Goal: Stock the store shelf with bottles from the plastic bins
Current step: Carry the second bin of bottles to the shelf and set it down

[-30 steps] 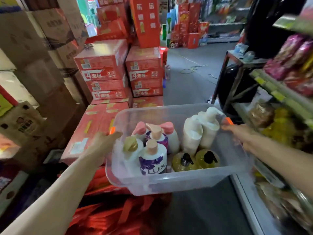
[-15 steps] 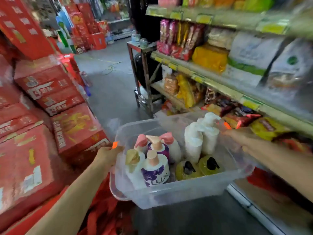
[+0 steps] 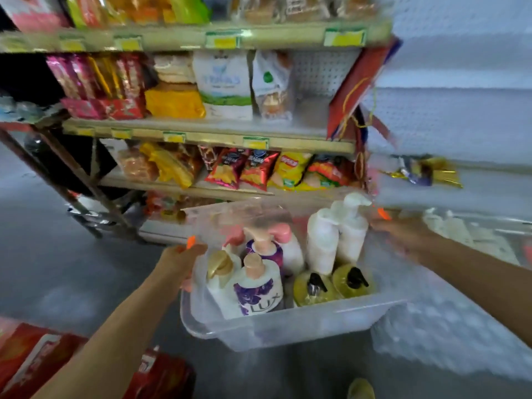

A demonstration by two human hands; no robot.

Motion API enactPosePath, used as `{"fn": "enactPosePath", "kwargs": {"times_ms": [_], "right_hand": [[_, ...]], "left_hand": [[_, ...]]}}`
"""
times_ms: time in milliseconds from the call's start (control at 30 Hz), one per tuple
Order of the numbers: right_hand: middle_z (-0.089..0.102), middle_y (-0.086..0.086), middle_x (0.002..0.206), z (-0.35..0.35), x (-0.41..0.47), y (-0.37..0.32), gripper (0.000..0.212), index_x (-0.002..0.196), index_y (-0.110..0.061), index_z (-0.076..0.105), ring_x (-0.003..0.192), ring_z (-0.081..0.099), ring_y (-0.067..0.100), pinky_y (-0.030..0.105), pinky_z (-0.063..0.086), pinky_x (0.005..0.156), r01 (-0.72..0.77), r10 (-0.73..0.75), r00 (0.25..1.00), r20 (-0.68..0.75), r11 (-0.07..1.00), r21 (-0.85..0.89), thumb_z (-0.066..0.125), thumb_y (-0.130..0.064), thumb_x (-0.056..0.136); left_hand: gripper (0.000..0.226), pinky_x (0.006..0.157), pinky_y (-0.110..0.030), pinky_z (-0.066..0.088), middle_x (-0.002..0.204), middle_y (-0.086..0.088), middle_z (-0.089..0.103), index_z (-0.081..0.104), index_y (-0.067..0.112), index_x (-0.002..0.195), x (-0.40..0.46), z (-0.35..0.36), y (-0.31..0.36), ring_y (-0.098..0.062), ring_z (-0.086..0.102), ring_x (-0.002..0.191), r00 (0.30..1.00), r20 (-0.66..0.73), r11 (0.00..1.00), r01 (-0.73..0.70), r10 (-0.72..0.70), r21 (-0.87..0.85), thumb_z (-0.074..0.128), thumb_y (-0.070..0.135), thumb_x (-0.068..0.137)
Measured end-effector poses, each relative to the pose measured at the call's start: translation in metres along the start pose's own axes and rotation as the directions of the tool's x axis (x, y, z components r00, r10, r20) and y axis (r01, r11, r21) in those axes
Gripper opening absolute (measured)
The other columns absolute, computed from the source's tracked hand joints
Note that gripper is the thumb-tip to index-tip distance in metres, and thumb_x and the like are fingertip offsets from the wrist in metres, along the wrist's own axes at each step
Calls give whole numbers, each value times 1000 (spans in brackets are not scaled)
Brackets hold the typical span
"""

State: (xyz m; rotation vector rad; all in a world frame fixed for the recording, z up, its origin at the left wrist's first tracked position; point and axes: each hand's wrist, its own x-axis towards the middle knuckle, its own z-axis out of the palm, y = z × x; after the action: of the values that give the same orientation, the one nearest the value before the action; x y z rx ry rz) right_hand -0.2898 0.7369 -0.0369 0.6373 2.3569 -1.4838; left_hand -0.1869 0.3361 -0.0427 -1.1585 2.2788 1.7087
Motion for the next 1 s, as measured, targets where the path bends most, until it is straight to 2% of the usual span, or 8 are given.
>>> {"fn": "enactPosePath", "kwargs": {"times_ms": [133, 267, 533, 633, 733, 833, 900, 1000], "right_hand": [[50, 14, 59, -63, -12, 47, 45, 77, -5, 55, 46, 43, 22, 26, 31, 46, -122, 130, 967, -219, 991, 50, 77, -44, 74], [44, 5, 40, -128, -20, 97, 32, 68, -7, 55, 33, 39, 18, 24, 31, 41, -152, 195, 935, -296, 975, 163, 79, -26, 76], [44, 3, 33, -267, -43, 202, 32, 65, -7, 55, 33, 44, 20, 23, 33, 40, -225, 336, 837, -433, 931, 286, 79, -25, 76], [51, 8, 49, -324, -49, 237, 30, 74, -7, 58, 43, 47, 21, 27, 36, 45, -250, 379, 790, -482, 917, 310, 80, -27, 74], [57, 11, 54, -384, -55, 265, 34, 76, -3, 60, 46, 53, 24, 26, 38, 44, -310, 433, 747, -505, 898, 311, 80, -31, 73], [63, 15, 63, -439, -59, 289, 36, 79, -2, 63, 57, 61, 27, 29, 44, 48, -357, 476, 721, -503, 878, 319, 80, -31, 70], [64, 14, 66, -471, -61, 305, 33, 79, -2, 64, 59, 62, 27, 27, 45, 48, -351, 478, 702, -528, 877, 327, 80, -29, 71], [61, 12, 68, -514, -60, 331, 33, 77, -5, 61, 57, 59, 25, 24, 40, 44, -358, 504, 641, -579, 863, 355, 80, -31, 73]], "left_hand": [[24, 38, -18, 36, 49, -2, 57, 61, 8, 69, -4, 60, 23, -15, 52, 42, 993, 97, 994, -70, 61, 83, 69, 23, 86], [22, 32, -14, 32, 35, 6, 50, 59, 9, 70, -21, 130, 46, -9, 48, 30, 970, 219, 980, -136, 102, 146, 69, 21, 86], [22, 55, -29, 46, 71, -14, 65, 68, 6, 87, -87, 289, 76, -27, 62, 61, 900, 392, 910, -313, 192, 273, 72, 27, 82], [19, 65, -39, 54, 79, -16, 69, 69, 7, 92, -119, 351, 80, -32, 67, 70, 856, 488, 911, -324, 169, 253, 71, 22, 82], [21, 68, -38, 54, 81, -17, 70, 70, 4, 96, -152, 410, 82, -32, 67, 71, 830, 540, 917, -314, 141, 245, 72, 20, 81], [28, 83, -52, 56, 91, -20, 71, 71, 7, 99, -188, 463, 84, -38, 69, 84, 792, 594, 910, -339, 139, 239, 74, 27, 80], [32, 79, -48, 57, 90, -20, 70, 69, 3, 99, -212, 499, 85, -35, 68, 81, 787, 603, 916, -330, 134, 227, 74, 30, 82], [26, 50, -26, 42, 70, -7, 61, 60, 7, 87, -248, 550, 90, -21, 58, 59, 764, 642, 930, -283, 70, 236, 70, 31, 85]]}}
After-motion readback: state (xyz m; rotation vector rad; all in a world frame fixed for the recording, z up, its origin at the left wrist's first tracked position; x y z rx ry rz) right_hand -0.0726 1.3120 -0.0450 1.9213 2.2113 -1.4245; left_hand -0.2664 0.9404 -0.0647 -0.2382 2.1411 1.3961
